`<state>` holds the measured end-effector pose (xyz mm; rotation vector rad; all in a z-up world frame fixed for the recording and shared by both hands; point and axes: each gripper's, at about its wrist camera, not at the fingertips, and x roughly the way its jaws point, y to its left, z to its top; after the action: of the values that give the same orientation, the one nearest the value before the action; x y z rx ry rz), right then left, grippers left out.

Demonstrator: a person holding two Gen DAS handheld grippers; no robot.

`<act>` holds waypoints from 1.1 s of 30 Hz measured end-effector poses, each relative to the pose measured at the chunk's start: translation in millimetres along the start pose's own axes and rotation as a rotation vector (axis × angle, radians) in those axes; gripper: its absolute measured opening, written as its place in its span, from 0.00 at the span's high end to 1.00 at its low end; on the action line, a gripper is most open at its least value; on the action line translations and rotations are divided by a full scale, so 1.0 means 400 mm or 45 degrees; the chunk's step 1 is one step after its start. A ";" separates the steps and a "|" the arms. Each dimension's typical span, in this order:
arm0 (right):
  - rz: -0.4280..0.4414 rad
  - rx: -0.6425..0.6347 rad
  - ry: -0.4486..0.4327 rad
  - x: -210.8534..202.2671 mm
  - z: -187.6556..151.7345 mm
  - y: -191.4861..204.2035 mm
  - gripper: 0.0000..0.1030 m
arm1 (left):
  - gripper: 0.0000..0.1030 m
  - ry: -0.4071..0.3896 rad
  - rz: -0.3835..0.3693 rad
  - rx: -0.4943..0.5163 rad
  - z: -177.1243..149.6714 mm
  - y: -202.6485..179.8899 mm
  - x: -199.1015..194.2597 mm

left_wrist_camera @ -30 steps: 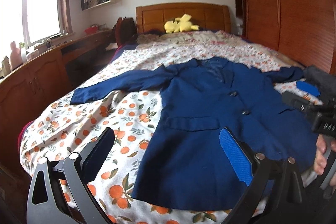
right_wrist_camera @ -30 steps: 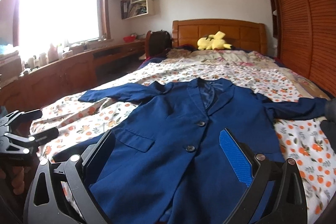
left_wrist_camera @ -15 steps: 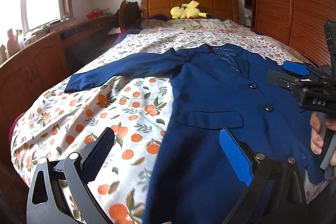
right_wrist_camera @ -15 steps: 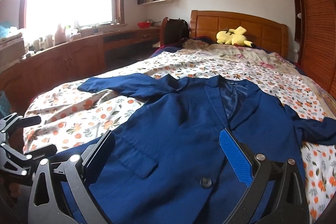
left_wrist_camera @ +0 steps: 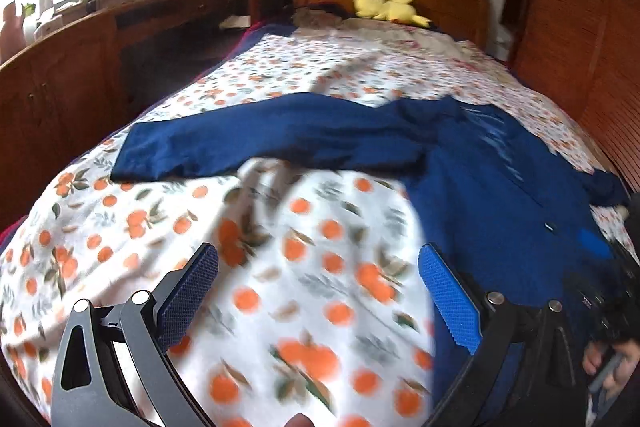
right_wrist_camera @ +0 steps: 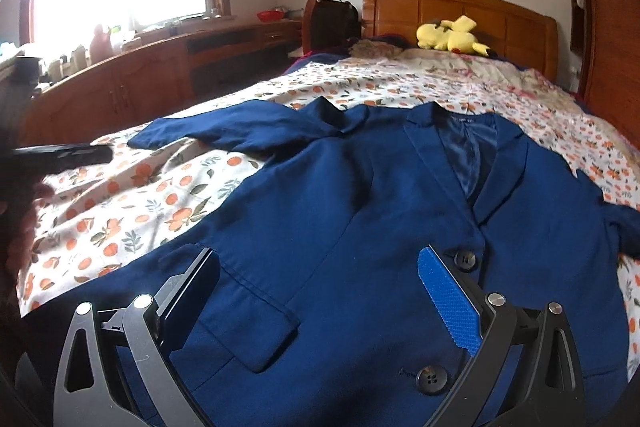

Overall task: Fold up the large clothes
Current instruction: 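Move the left tool down to the navy jacket's sleeve cuff and grasp it, then fold the held sleeve across the jacket front with the left tool, then release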

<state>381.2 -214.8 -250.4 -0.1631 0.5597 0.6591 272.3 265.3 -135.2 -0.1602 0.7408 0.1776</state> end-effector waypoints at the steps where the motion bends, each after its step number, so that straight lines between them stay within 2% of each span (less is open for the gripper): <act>1: -0.003 0.004 0.002 0.003 -0.002 -0.002 0.07 | 0.02 0.011 0.012 -0.010 0.015 0.020 0.022; 9: -0.017 -0.002 0.005 -0.003 0.000 0.000 0.07 | 0.02 0.036 0.084 -0.126 0.113 0.151 0.142; 16: 0.007 0.006 -0.059 -0.061 0.060 0.015 0.07 | 0.03 0.086 0.089 -0.252 0.165 0.257 0.226; 18: 0.014 0.001 -0.084 -0.080 0.072 0.024 0.07 | 0.07 0.108 0.075 -0.292 0.177 0.284 0.252; 19: 0.015 -0.004 -0.093 -0.087 0.076 0.029 0.07 | 0.13 0.121 0.078 -0.309 0.183 0.295 0.267; 22: 0.008 -0.024 -0.086 -0.089 0.074 0.045 0.07 | 0.17 0.150 0.094 -0.352 0.190 0.324 0.302; 25: -0.009 -0.031 -0.064 -0.084 0.066 0.048 0.07 | 0.28 0.208 0.100 -0.417 0.186 0.359 0.347; 28: -0.060 -0.029 -0.070 -0.084 0.053 0.037 0.07 | 0.41 0.268 0.060 -0.502 0.171 0.389 0.389; 31: -0.101 -0.017 -0.062 -0.084 0.047 0.019 0.07 | 0.42 0.276 0.056 -0.551 0.170 0.408 0.409; 33: -0.114 -0.006 -0.061 -0.091 0.043 0.008 0.07 | 0.47 0.272 0.066 -0.562 0.179 0.414 0.416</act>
<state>363.1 -226.1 -216.0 -0.1749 0.5019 0.5759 403.8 458.4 -210.0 -0.5872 0.9113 0.3770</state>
